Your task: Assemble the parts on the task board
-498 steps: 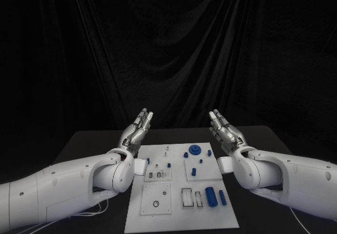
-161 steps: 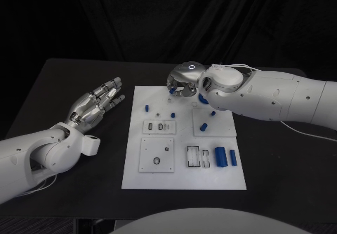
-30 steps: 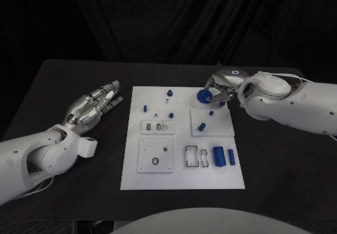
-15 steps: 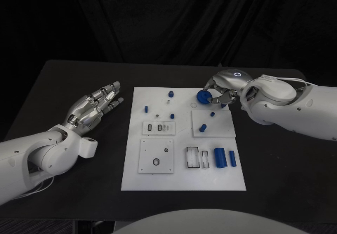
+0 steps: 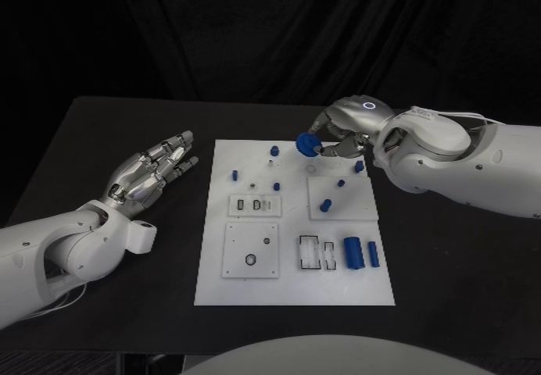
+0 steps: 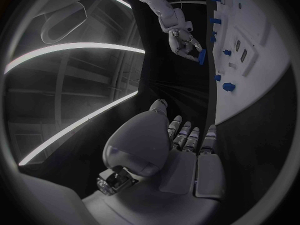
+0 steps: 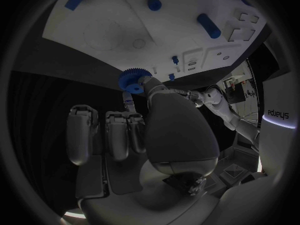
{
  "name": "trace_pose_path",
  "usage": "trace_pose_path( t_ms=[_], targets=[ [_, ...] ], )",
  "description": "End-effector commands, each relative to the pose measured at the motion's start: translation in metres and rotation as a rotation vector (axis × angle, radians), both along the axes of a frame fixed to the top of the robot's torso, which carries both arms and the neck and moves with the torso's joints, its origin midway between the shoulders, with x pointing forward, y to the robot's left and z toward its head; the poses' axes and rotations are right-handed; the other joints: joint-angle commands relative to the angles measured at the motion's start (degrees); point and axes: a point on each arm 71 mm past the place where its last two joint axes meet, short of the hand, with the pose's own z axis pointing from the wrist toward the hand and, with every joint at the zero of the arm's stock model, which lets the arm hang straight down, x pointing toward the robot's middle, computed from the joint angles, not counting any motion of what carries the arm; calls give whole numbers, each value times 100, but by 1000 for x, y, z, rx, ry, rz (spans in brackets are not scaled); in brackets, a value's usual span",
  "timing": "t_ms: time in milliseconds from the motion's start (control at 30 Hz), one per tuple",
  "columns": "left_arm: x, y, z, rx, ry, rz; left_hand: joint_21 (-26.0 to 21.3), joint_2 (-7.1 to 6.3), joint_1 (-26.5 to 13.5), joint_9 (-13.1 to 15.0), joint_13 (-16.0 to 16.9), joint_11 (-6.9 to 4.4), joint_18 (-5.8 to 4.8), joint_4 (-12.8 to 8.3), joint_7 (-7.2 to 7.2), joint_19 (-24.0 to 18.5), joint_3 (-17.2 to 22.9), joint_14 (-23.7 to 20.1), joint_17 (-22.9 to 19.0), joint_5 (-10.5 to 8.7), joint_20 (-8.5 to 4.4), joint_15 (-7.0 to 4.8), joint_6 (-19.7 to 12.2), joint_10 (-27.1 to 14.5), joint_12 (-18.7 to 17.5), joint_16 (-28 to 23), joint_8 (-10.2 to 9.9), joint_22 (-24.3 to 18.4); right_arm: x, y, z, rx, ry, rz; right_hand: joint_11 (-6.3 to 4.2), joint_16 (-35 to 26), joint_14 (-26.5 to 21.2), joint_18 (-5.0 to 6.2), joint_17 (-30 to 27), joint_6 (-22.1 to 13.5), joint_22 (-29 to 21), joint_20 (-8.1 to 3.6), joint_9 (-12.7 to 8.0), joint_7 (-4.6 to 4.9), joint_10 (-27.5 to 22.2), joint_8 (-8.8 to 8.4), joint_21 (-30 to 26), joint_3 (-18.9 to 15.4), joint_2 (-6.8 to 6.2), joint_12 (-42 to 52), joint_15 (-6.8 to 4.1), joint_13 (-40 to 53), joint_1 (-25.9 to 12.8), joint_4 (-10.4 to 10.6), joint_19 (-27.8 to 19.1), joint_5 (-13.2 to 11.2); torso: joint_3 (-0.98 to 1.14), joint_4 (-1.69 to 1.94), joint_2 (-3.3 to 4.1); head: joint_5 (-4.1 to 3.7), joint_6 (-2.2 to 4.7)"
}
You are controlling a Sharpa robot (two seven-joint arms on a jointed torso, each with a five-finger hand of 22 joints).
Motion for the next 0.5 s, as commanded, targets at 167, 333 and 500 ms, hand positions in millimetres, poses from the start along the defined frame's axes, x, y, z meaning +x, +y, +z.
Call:
trace_pose_path(
  t_ms=[167,333,500],
  targets=[
    [-1,-3,10,-77,-115,-9,24,1,69,6,-2,0,112,-3,28,-8,20,-3,9,39,47,40,18,-14,5,33,33,3,9,26,-1,-30,3,33,-23,34,594,-84,1509,50,1168,-27,2368,-95,585,698,16,13,-12,15,-15,1509,-45,33,219,-183,1,-2,2,-25,3],
    [0,-5,10,-77,-112,-13,24,1,69,6,-2,0,112,-3,28,-8,20,-3,9,39,47,40,18,-14,5,33,33,3,15,42,-6,-50,17,57,-23,34,594,-82,1509,45,1165,-27,2373,-96,585,692,7,33,-7,15,-15,1509,-20,18,214,-184,5,5,6,-53,13],
    [0,-5,9,-79,-112,-16,22,1,71,6,-2,9,112,-4,24,-10,24,-1,9,40,48,49,19,-13,3,34,33,2,18,55,-15,-67,38,73,-23,33,593,-82,1507,40,1166,-27,2374,-94,585,686,6,42,-7,15,-15,1509,-8,10,214,-181,6,2,5,-57,15]
  ],
)
